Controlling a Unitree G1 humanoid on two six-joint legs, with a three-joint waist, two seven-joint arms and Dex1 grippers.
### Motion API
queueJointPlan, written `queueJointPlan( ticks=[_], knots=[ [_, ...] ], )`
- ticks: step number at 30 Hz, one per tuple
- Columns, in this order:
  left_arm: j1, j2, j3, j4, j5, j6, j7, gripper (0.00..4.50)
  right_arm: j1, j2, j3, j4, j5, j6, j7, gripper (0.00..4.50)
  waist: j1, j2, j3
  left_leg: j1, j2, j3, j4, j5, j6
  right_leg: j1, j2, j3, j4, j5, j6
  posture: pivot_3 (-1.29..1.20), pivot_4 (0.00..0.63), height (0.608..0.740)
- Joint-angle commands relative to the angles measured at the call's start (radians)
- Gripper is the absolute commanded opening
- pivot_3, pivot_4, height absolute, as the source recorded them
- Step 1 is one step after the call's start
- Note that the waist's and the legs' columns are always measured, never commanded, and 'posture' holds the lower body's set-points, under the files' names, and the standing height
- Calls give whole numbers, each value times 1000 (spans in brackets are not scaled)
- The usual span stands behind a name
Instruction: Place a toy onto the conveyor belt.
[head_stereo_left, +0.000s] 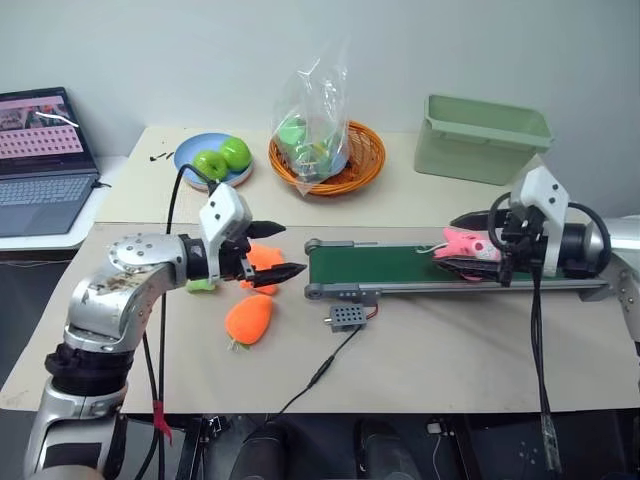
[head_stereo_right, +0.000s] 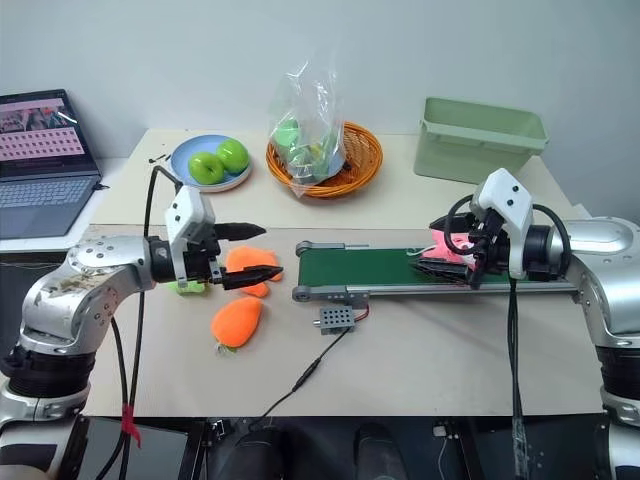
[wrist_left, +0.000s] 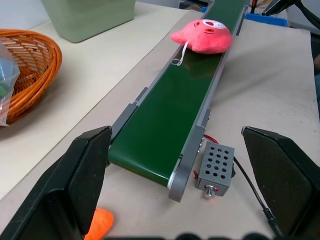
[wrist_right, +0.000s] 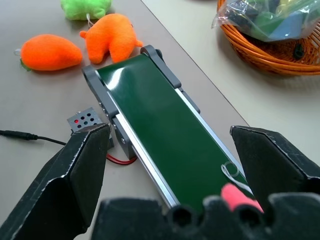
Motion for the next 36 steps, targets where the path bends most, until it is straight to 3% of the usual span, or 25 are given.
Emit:
queueJointPlan(
  ticks=[1, 18, 36],
  knots=[
    [-3, 27, 72, -58, -33, 28, 50, 4456, -29, 18, -26, -15, 29, -23, 0, 4500, -1, 0, 0, 0, 0, 0, 0, 0, 0, 0, 0, 0, 0, 0, 0, 0, 150, 740],
    [-16, 50, 131, -79, -105, 69, 140, 4456, -107, 86, -19, 34, 55, -10, 7, 4500, 0, 0, 0, 0, 0, 0, 0, 0, 0, 0, 0, 0, 0, 0, 0, 0, 150, 740],
    [-40, 75, 143, -83, -137, 70, 166, 4456, -142, 83, 5, 77, 38, -30, 18, 4500, 0, 0, 0, 0, 0, 0, 0, 0, 0, 0, 0, 0, 0, 0, 0, 0, 150, 740]
  ],
)
